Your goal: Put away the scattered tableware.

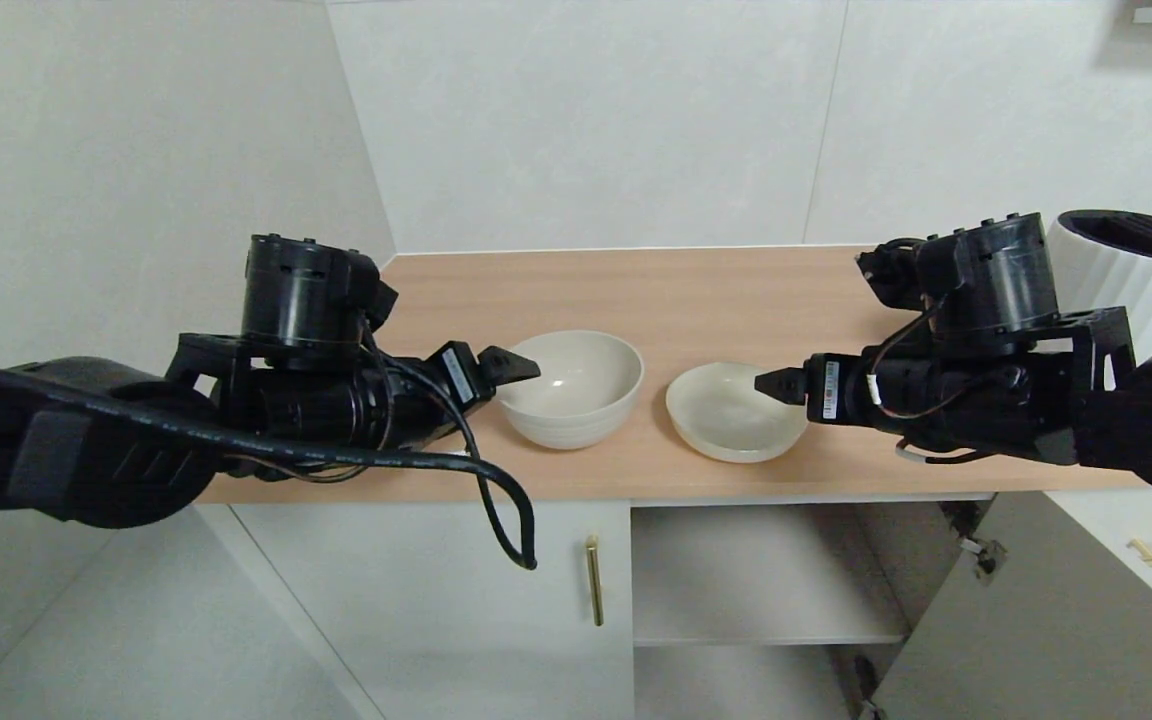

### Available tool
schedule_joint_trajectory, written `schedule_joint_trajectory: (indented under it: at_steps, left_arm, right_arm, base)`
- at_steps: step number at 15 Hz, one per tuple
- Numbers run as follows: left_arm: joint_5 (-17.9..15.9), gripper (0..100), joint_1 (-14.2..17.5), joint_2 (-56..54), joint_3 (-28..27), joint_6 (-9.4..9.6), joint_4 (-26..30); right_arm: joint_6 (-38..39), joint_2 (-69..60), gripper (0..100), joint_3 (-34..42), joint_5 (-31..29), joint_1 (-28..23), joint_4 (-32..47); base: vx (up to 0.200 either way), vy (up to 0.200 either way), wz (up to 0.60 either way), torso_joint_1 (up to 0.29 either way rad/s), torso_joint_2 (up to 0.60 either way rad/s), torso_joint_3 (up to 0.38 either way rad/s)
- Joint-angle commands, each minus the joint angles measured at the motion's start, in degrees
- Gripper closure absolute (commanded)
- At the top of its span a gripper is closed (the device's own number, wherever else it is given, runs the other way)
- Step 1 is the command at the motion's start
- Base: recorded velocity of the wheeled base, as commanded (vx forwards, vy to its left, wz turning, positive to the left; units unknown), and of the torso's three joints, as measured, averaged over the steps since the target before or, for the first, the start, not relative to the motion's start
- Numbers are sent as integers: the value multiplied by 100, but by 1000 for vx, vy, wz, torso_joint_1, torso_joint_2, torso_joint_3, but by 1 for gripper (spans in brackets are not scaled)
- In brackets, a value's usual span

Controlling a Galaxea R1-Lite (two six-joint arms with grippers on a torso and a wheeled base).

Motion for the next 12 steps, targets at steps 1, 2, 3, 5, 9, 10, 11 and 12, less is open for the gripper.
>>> schedule_joint_trajectory:
  at_steps: [1, 2, 3, 5, 9, 10, 11, 12]
  left_arm:
    - [-1, 0, -10, 173, 10, -83, -77]
    - [-1, 0, -10, 182, 10, -127, -85]
    - [-1, 0, -10, 191, 1, -154, -94]
    - [-1, 0, -10, 208, 1, -154, -94]
    - [-1, 0, -10, 287, 1, -154, -94]
    - [-1, 0, -10, 287, 1, -154, -94]
    - [-1, 100, -10, 287, 1, -154, -94]
    - [-1, 100, -10, 278, 1, -162, -103]
  right_arm:
    - [1, 1, 0, 1, 1, 3, -3]
    - [1, 1, 0, 1, 1, 3, -3]
    - [1, 1, 0, 1, 1, 3, -3]
    - [1, 1, 0, 10, 1, 3, -3]
    - [1, 1, 0, 10, 1, 3, -3]
    - [1, 1, 0, 10, 1, 3, -3]
    - [1, 1, 0, 10, 1, 3, -3]
    - [1, 1, 0, 10, 1, 3, -3]
  base:
    - [0, 0, 0, 0, 0, 0]
    - [0, 0, 0, 0, 0, 0]
    - [0, 0, 0, 0, 0, 0]
    - [0, 0, 0, 0, 0, 0]
    - [0, 0, 0, 0, 0, 0]
    - [0, 0, 0, 0, 0, 0]
    - [0, 0, 0, 0, 0, 0]
    - [0, 0, 0, 0, 0, 0]
